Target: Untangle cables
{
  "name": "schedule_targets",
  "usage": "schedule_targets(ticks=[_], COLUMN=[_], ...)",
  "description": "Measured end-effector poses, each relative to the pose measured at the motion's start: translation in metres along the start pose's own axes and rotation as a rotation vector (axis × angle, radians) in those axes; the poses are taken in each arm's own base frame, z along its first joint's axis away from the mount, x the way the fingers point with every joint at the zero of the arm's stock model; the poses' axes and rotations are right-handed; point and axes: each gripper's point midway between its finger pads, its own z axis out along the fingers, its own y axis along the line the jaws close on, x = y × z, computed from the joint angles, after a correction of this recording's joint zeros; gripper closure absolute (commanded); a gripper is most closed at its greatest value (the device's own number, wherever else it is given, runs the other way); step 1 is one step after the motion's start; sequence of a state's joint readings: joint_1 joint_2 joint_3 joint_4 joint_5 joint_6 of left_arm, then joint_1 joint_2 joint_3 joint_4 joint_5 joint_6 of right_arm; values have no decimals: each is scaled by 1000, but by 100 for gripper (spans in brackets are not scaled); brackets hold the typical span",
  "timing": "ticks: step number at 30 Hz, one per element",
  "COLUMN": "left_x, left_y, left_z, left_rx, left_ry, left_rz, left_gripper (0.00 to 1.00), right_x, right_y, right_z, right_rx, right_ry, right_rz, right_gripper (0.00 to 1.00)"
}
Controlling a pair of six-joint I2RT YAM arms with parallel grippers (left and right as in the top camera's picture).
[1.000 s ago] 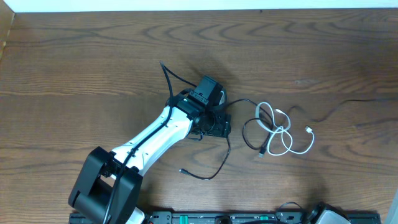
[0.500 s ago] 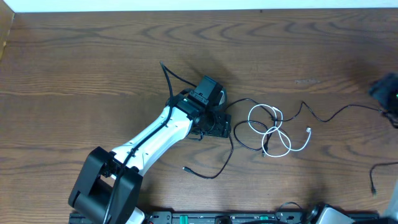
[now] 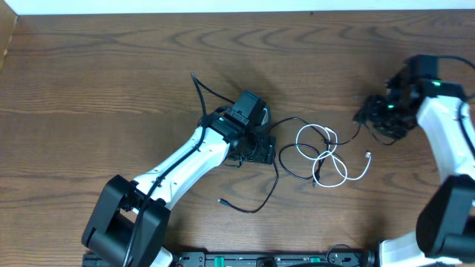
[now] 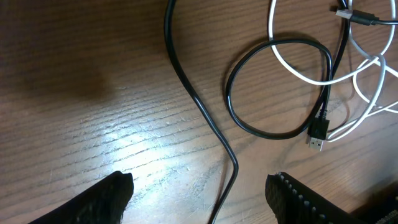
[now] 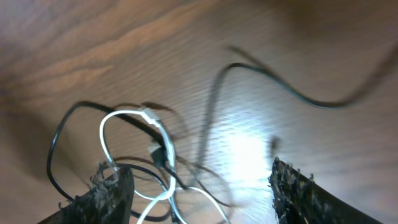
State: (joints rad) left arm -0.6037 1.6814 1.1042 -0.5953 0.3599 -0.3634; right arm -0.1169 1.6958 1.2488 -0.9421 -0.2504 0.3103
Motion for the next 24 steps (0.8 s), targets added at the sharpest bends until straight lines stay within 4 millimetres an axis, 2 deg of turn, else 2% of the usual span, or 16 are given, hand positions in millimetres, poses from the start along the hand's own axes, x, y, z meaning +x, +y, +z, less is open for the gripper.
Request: schedule_targets(ticks=[5,7,9,11,13,14,20,22,24], left_x=[0,0,0,0,0,0,0,1,1], left_y=[0,0,0,0,0,0,0,0,1], left_z=[0,0,0,0,0,0,0,0,0], left_rx=[0,0,0,0,0,0,0,-1,-3], left_ry=[0,0,0,0,0,0,1,2,6], left_rz=[0,0,0,0,0,0,0,0,-2], left_gripper=[27,27,27,27,27,27,27,27,27], right_x=[11,14,17,18,18,18,2,-3,-18], right_y=[7,5,2,-1,-5,-6,-6,-6,-3], right_z=[25,35,42,48,52,52,54,51,39], right_rx=[40,61,77,91,115,119,126,124,114], right_ry=[68,92,111,123,127,126,60,48,16], right_rz=[-8,8,31,53,78,83,82,65,46], right_gripper=[37,43,60,72,92,99,99,99,99])
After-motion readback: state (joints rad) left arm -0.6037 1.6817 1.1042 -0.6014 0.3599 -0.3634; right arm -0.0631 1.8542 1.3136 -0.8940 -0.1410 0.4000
